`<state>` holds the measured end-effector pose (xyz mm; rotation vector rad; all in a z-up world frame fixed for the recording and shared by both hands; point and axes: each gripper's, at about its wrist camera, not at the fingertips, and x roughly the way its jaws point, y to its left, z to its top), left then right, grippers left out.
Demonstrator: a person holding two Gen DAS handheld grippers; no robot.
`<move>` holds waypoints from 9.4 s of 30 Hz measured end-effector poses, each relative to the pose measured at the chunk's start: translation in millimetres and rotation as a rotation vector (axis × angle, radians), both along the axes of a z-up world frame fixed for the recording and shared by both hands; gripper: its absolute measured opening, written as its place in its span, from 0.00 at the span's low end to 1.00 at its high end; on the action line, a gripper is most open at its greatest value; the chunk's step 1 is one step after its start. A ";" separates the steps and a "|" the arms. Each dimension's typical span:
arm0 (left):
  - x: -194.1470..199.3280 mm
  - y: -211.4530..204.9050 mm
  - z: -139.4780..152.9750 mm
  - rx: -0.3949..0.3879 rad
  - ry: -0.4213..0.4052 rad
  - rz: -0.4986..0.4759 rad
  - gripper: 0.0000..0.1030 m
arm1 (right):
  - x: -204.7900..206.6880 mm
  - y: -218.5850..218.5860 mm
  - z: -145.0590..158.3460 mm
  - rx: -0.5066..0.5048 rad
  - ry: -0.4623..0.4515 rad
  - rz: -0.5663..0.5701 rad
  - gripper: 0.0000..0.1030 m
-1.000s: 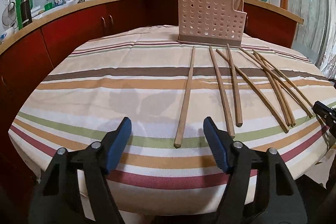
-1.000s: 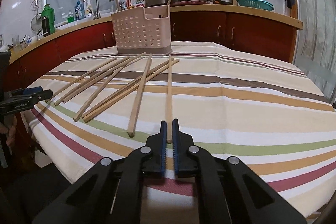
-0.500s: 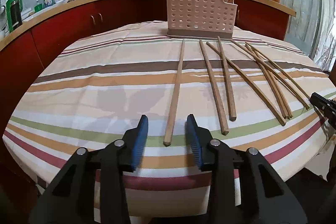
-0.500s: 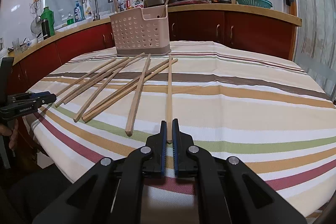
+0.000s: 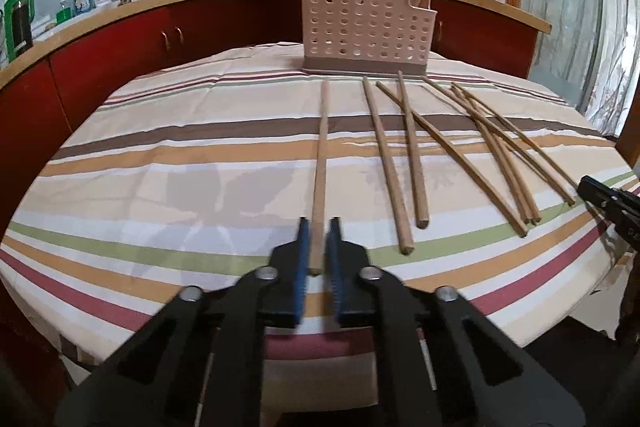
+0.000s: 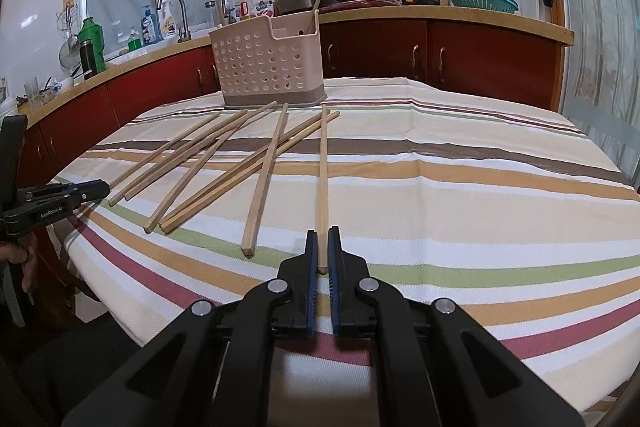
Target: Organize utensils
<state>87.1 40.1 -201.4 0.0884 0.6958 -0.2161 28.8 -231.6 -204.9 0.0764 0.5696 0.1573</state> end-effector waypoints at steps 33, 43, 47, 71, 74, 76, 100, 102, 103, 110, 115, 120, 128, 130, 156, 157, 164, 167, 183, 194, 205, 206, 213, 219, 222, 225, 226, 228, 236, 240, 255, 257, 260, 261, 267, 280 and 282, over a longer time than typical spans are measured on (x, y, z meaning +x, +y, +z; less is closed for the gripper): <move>-31.2 26.1 138.5 -0.085 -0.257 0.002 0.06 | -17.6 -12.2 132.4 0.001 -0.303 -0.031 0.06; -13.9 27.0 155.5 -0.092 -0.245 -0.034 0.06 | 11.9 -11.8 156.3 0.013 -0.321 0.003 0.06; 0.1 27.1 163.3 -0.102 -0.233 -0.051 0.06 | 33.0 -13.0 167.4 0.028 -0.322 0.011 0.06; 79.4 6.0 195.2 -0.066 -0.207 -0.172 0.06 | 94.5 -6.2 189.8 0.049 -0.288 0.046 0.05; 87.2 5.7 196.0 -0.072 -0.207 -0.171 0.06 | 100.6 -7.9 191.4 0.053 -0.283 0.042 0.05; 90.7 4.8 196.4 -0.073 -0.207 -0.171 0.06 | 105.5 -9.9 192.4 0.060 -0.278 0.039 0.05; 95.3 4.0 204.6 -0.090 -0.229 -0.173 0.06 | 108.4 -7.5 202.1 0.055 -0.293 0.042 0.05; 92.9 4.2 209.3 -0.089 -0.238 -0.177 0.06 | 107.2 -6.5 205.4 0.055 -0.301 0.044 0.05; 92.1 4.4 211.1 -0.091 -0.242 -0.180 0.06 | 106.4 -5.8 206.4 0.055 -0.304 0.046 0.05; 90.3 -1.1 227.1 -0.089 -0.265 -0.200 0.06 | 107.8 -1.3 216.9 0.057 -0.315 0.061 0.05; 90.8 -5.5 243.9 -0.094 -0.290 -0.220 0.06 | 112.1 -0.4 228.4 0.079 -0.323 0.074 0.05; 91.7 -13.2 264.8 -0.088 -0.327 -0.243 0.06 | 117.8 6.5 246.6 0.076 -0.353 0.095 0.05; 107.4 -22.1 298.7 -0.121 -0.375 -0.271 0.06 | 132.5 22.1 280.8 0.064 -0.423 0.132 0.05; 111.0 -25.1 306.5 -0.117 -0.391 -0.277 0.06 | 138.0 26.5 288.6 0.059 -0.440 0.141 0.05; 229.9 -34.6 258.4 -0.113 -0.330 -0.206 0.06 | 248.3 34.8 253.7 0.125 -0.386 0.115 0.05; 233.7 -33.2 252.7 -0.117 -0.317 -0.202 0.06 | 252.2 35.1 246.2 0.131 -0.372 0.113 0.05; 249.0 -31.2 230.1 -0.119 -0.265 -0.196 0.06 | 266.5 37.5 219.4 0.146 -0.311 0.103 0.05; 253.0 -32.6 224.4 -0.110 -0.255 -0.191 0.06 | 269.9 38.4 214.2 0.142 -0.294 0.103 0.05; 238.1 -34.3 224.0 -0.123 -0.282 -0.172 0.61 | 243.2 37.4 225.1 0.109 -0.333 0.111 0.48; 164.1 -21.7 198.9 -0.130 -0.293 -0.109 0.77 | 154.0 27.7 196.7 0.016 -0.329 0.030 0.57; 87.9 -11.3 157.0 -0.071 -0.258 -0.051 0.81 | 77.9 19.6 139.0 -0.036 -0.245 -0.033 0.57; 81.3 -10.7 153.5 -0.068 -0.260 -0.045 0.81 | 70.6 19.2 133.0 -0.040 -0.239 -0.035 0.57; 36.0 -9.8 122.4 -0.039 -0.248 -0.028 0.81 | 33.2 15.7 96.1 -0.047 -0.194 -0.041 0.52; 10.7 -11.2 93.6 -0.041 -0.197 -0.012 0.81 | 9.8 21.6 63.7 -0.040 -0.143 -0.005 0.46; 3.0 -12.1 81.5 -0.041 -0.174 -0.004 0.81 | 3.3 26.6 49.1 -0.043 -0.116 0.025 0.40; -3.2 -14.5 71.3 -0.034 -0.155 -0.005 0.81 | 1.9 33.5 36.0 -0.048 -0.082 0.057 0.32; -4.5 -15.6 69.8 -0.033 -0.153 -0.005 0.81 | 2.1 35.3 32.2 -0.049 -0.071 0.067 0.31; -6.9 -17.7 66.3 -0.030 -0.146 -0.009 0.81 | 2.4 38.9 25.1 -0.056 -0.052 0.081 0.27; -6.6 -28.1 59.7 -0.023 -0.121 -0.025 0.81 | 7.9 39.4 7.5 -0.056 0.019 0.092 0.11; -6.6 -35.0 58.2 -0.017 -0.115 -0.040 0.80 | 7.6 36.9 5.9 -0.051 0.022 0.090 0.07; -3.6 -72.5 44.2 0.029 -0.062 -0.116 0.64 | 4.2 5.3 4.8 -0.001 0.027 0.024 0.07; -3.7 -77.0 42.5 0.035 -0.056 -0.127 0.59 | 3.7 2.4 3.8 0.011 0.027 0.022 0.07; -1.1 -83.3 38.5 0.048 -0.041 -0.135 0.58 | 4.0 1.1 3.5 0.023 0.026 0.023 0.07; 0.8 -84.3 36.4 0.047 -0.031 -0.135 0.58 | 4.0 0.4 3.2 0.028 0.025 0.024 0.07; 4.4 -86.6 28.5 0.040 0.003 -0.140 0.48 | 3.7 -1.6 2.1 0.043 0.021 0.030 0.07; 10.9 -80.7 13.8 0.032 0.063 -0.131 0.42 | 4.3 -3.2 0.7 0.063 0.017 0.031 0.07; 11.4 -78.5 14.1 0.028 0.063 -0.126 0.40 | 4.3 -3.1 0.9 0.062 0.017 0.030 0.07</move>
